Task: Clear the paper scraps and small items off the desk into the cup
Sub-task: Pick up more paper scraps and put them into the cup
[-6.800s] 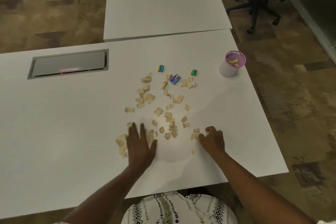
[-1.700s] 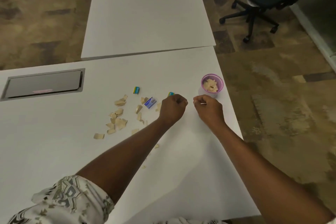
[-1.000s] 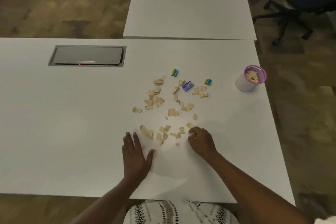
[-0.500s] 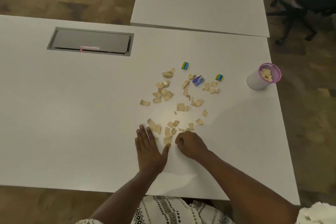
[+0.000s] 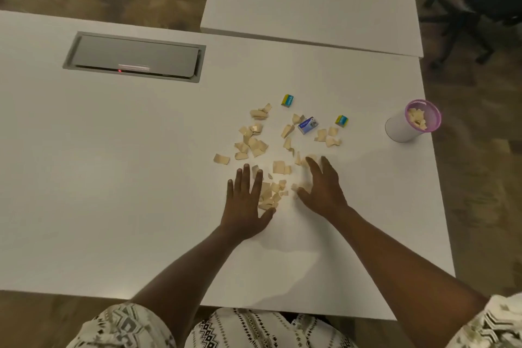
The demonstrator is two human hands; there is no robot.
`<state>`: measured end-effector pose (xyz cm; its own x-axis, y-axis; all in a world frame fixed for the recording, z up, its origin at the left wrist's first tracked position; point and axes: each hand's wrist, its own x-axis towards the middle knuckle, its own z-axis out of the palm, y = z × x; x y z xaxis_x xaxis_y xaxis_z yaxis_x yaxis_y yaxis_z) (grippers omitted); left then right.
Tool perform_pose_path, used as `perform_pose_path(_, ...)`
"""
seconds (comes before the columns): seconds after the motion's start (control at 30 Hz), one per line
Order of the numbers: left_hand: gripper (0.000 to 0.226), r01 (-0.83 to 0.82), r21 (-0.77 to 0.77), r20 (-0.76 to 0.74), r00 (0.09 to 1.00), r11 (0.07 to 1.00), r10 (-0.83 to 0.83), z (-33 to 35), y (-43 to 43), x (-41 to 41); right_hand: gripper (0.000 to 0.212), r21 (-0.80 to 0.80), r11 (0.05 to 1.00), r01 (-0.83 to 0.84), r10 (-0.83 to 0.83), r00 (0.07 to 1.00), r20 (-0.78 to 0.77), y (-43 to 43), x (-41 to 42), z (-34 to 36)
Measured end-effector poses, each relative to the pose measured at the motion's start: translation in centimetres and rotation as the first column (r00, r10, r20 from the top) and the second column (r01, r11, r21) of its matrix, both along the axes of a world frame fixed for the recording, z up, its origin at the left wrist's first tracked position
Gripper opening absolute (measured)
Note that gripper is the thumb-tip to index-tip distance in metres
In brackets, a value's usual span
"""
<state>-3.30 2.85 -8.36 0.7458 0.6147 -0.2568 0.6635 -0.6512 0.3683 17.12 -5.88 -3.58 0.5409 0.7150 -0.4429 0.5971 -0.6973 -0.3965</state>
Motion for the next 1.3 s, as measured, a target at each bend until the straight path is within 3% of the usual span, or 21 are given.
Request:
perform_pose_path(0.17,0.092,0.149,-0.036,-0.029,0.988,0.988,-0.15,1.1,0.2,0.9,0.093,-0.099,0.937,-0.336,0.34,0.94,0.019,0.6,-0.7,-0.7)
perform_pose_path(0.33,0.069,0.165,-0.016,-0.066,0.984,0.986,-0.165,1.6,-0.1,1.9,0.083,-0.058,0.915,-0.399,0.398,0.917,-0.016,0.4,-3.6,-1.1)
perform_pose_path(0.47,0.056,0.178,-0.005,-0.064,0.982,0.984,-0.178,2.4,0.0,1.8,0.053,0.019,0.93,-0.367,0.368,0.928,-0.061,0.2,-5.4,-1.3)
perform_pose_path(0.67,0.032,0.163,0.049,-0.047,0.986,0.985,-0.161,3.1,-0.1,2.2,0.026,0.075,0.87,-0.488,0.473,0.868,0.151,0.0,-4.6,-1.3)
perform_pose_path(0.87,0.015,0.151,0.036,-0.031,0.988,0.988,-0.15,3.5,0.4,3.3,0.025,0.023,0.85,-0.526,0.51,0.833,0.217,0.0,-2.7,-1.2)
perform_pose_path(0.97,0.011,0.109,0.02,-0.029,0.994,0.994,-0.108,3.4,0.5,3.9,0.02,0.105,0.881,-0.462,0.444,0.883,0.153,0.3,-2.0,-1.2)
perform_pose_path(1.1,0.009,-0.098,-0.053,0.045,0.994,0.994,0.1,3.5,0.5,5.0,0.015,0.212,0.974,-0.084,0.11,0.988,-0.112,0.5,-1.0,-0.6)
perform_pose_path(1.2,0.015,-0.37,-0.234,0.126,0.906,0.899,0.405,4.0,0.5,6.1,0.009,0.227,0.961,0.158,-0.1,0.964,-0.246,0.3,0.1,-0.1)
perform_pose_path(1.3,0.014,-0.494,-0.4,0.13,0.803,0.772,0.582,4.9,0.8,7.4,0.011,0.189,0.944,0.271,-0.206,0.93,-0.306,-0.2,1.4,0.5)
